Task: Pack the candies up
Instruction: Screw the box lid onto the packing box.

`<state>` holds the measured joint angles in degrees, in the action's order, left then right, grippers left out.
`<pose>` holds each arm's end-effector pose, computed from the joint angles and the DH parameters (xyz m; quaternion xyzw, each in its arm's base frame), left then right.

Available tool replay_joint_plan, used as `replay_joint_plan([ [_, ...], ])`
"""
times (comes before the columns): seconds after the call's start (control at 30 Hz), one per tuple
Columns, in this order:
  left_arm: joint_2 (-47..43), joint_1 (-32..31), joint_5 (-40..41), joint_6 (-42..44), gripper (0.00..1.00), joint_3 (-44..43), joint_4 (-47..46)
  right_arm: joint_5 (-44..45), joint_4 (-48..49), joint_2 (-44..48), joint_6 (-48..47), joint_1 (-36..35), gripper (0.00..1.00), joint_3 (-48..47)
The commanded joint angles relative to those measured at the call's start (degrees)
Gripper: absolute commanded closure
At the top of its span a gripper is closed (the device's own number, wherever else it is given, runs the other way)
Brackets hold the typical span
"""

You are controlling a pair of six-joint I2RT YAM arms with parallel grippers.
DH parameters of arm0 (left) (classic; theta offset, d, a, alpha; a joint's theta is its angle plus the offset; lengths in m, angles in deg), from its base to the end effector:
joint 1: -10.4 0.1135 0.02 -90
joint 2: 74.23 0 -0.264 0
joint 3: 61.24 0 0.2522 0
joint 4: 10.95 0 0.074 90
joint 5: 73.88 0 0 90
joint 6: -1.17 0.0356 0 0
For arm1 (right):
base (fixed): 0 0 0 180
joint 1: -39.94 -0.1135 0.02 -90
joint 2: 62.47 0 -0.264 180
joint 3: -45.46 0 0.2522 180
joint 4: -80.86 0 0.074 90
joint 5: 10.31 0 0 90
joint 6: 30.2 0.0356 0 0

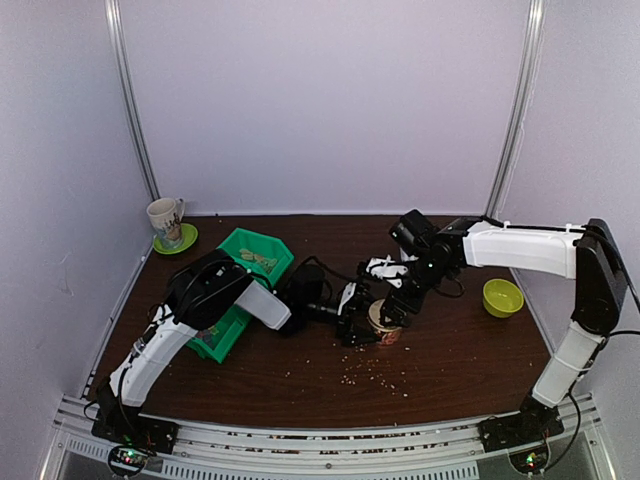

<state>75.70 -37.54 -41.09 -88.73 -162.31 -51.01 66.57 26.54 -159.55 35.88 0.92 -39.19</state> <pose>0.3171 -0.3962 0.0416 0.5559 0.4820 -0.5640 0.3749 0.2604 0.2214 0.2214 -0.5276 0.8179 0.1372 0.1837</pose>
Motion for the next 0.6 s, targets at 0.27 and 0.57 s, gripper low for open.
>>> replay_joint_plan([
  [0.27,6.9,1.2,2.1,2.7,0.15,3.3,9.9,-0.6,2.7,-1.5,2.7,-0.1,0.01,1.4],
  [0.57,6.9,1.1,3.1,2.3,0.15,4.0,9.2,0.9,2.6,-2.8,4.1,-1.4,0.00,1.8],
])
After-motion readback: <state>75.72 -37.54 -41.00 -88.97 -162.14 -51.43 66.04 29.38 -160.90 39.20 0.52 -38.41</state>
